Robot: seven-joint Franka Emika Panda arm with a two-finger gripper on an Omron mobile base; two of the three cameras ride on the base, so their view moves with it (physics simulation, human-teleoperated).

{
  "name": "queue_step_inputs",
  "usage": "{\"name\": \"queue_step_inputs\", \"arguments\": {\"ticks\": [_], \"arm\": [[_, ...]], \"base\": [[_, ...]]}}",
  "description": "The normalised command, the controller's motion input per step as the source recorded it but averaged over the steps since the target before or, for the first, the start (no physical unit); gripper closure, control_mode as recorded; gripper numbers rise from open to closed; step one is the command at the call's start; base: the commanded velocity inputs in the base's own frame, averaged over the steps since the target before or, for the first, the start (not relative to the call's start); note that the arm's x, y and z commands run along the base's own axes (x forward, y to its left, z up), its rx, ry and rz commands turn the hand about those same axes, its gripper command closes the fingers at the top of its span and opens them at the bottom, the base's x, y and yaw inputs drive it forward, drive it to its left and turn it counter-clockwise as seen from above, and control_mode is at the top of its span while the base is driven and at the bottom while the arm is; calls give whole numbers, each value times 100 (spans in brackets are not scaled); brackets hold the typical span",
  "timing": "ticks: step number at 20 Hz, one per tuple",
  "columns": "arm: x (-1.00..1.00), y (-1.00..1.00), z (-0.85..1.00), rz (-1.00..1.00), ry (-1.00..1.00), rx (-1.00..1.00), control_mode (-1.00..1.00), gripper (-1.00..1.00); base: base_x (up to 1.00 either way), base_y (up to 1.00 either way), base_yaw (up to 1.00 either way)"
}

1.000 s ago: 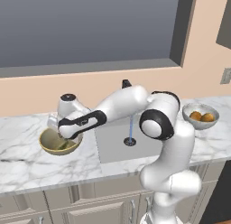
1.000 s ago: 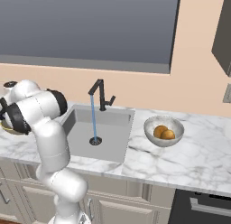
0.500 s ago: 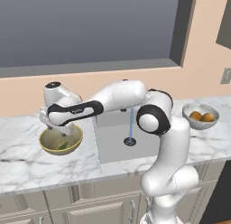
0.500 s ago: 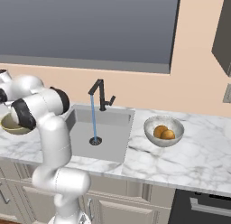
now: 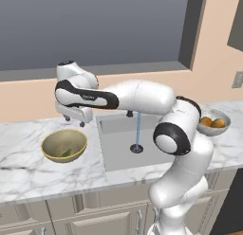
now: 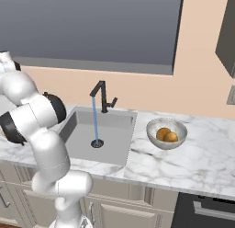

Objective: Pick the potatos from the sink and place them in one bowl. Place the lemon wedge in the other bowl. Then turn off the sink faucet.

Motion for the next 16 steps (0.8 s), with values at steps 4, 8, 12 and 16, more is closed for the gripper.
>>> {"name": "queue_step_inputs", "arguments": {"ticks": [4,8,12,16], "arm": [[-42,-84,32,3,1,0,-100,-100],[-49,-53,44,28,2,-1,-100,-100],[-25,-21,28,60,0,-3,-100,-100],[-11,-29,0,74,2,-1,-100,-100]], "base": [[0,0,0],[0,0,0],[0,0,0],[0,0,0]]}}
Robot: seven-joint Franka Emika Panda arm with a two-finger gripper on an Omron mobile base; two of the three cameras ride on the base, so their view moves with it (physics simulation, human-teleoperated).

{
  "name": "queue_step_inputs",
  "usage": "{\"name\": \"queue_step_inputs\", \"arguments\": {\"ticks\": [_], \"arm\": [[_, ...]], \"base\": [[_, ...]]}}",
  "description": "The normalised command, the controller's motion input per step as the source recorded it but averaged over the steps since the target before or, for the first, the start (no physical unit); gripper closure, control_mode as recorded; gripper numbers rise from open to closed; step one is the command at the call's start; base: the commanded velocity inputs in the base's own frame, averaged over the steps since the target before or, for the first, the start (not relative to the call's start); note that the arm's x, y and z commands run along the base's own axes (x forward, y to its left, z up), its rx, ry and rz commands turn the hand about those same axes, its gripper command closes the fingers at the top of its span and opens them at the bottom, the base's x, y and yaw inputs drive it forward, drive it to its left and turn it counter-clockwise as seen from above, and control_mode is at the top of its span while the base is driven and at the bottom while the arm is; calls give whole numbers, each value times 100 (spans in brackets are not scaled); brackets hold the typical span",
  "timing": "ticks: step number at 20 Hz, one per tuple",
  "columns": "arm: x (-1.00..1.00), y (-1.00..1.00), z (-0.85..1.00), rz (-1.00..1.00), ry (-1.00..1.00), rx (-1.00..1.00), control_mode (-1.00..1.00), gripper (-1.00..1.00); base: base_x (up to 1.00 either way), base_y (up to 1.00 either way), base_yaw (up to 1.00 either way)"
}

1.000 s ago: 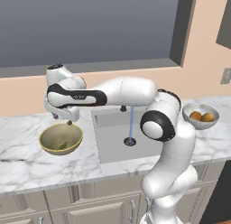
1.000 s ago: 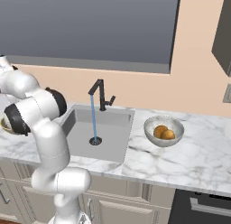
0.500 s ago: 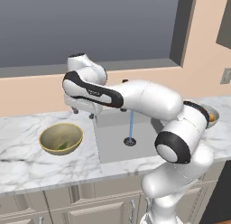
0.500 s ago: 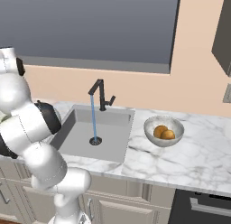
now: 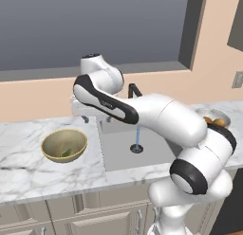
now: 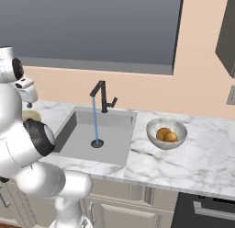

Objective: Pick the potatos from the sink and place them in one bowl. Place the lemon wedge in the other bowl. Then turn off the sink faucet.

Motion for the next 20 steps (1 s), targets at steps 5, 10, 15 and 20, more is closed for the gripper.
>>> {"name": "queue_step_inputs", "arguments": {"ticks": [5,10,15,20], "arm": [[-19,-46,0,78,1,-1,-100,-100],[-50,-96,15,59,-34,10,-100,-100],[-37,-100,11,44,-43,23,-100,-100],[-14,-92,5,40,-32,24,-100,-100]], "base": [[0,0,0],[0,0,0],[0,0,0],[0,0,0]]}}
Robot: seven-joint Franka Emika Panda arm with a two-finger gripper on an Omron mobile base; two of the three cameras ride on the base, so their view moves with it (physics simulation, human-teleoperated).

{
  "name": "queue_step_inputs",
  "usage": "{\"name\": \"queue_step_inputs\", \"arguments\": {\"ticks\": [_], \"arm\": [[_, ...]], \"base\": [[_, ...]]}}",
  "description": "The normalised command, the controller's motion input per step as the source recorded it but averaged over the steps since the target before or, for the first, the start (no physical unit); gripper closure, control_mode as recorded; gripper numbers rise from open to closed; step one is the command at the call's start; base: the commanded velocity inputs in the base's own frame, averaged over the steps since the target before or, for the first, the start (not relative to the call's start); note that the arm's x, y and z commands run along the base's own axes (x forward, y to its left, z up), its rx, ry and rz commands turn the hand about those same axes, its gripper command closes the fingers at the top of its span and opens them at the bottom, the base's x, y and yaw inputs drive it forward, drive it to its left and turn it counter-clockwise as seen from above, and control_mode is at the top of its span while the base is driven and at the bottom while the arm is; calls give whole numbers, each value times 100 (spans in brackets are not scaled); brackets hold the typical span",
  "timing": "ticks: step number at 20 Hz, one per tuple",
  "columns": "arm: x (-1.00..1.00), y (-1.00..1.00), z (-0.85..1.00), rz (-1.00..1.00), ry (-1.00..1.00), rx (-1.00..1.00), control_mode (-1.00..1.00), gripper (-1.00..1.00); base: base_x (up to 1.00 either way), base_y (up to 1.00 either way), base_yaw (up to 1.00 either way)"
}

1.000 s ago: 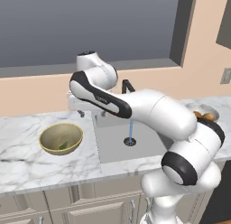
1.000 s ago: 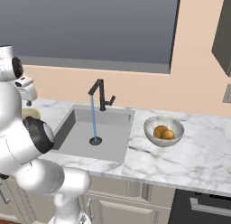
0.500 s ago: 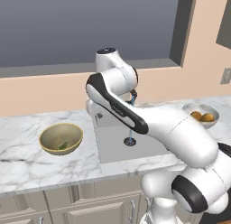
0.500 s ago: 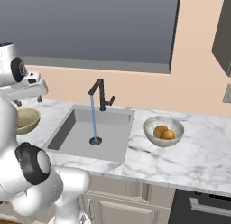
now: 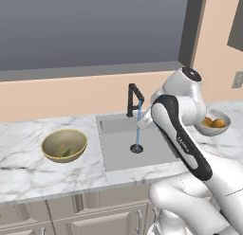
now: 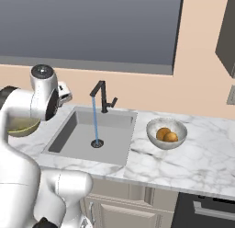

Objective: Pick the potatos from the sink and place them in one bowl. Place the lemon wedge in the other bowl. Then turn off the sink faucet.

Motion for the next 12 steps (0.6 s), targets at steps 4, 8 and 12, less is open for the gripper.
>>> {"name": "queue_step_inputs", "arguments": {"ticks": [4,8,12], "arm": [[0,-51,14,28,-12,9,-100,-100],[0,-8,1,9,-1,0,-100,-100],[0,-21,0,8,0,0,-100,-100]], "base": [[0,0,0],[0,0,0],[0,0,0]]}}
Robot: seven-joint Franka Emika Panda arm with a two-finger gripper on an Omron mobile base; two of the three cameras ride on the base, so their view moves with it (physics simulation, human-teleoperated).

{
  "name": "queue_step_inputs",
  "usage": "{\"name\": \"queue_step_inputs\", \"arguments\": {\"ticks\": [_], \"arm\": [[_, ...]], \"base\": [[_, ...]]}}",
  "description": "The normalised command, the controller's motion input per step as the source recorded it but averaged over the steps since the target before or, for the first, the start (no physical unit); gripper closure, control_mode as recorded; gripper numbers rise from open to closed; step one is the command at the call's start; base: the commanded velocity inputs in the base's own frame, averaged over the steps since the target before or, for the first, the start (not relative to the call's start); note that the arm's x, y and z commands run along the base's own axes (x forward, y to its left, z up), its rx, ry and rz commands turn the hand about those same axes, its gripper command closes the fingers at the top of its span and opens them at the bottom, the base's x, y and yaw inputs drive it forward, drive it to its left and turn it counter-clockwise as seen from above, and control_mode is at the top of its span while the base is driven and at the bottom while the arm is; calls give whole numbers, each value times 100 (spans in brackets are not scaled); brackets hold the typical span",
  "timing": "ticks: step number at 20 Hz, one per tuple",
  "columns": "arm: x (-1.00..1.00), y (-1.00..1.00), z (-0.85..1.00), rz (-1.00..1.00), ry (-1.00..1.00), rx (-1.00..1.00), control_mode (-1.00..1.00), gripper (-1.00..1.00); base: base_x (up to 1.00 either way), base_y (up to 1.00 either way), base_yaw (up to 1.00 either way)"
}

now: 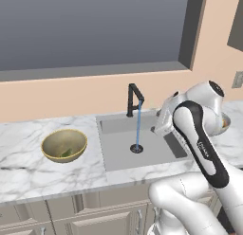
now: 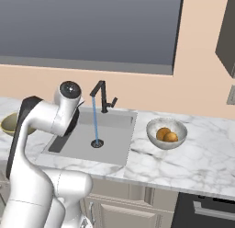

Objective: Pick the potatos from the sink and place them in one bowl. Place the lemon wedge in the other bowl. Then turn off the sink faucet.

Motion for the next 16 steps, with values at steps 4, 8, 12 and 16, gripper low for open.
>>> {"name": "queue_step_inputs", "arguments": {"ticks": [4,8,12,16], "arm": [[0,-66,0,17,-5,0,-100,-100],[2,-64,0,17,-13,0,-100,-100],[7,-57,-2,3,-19,0,-100,-100],[20,-48,-9,0,-21,0,-100,-100]], "base": [[0,0,0],[0,0,0],[0,0,0],[0,0,0]]}}
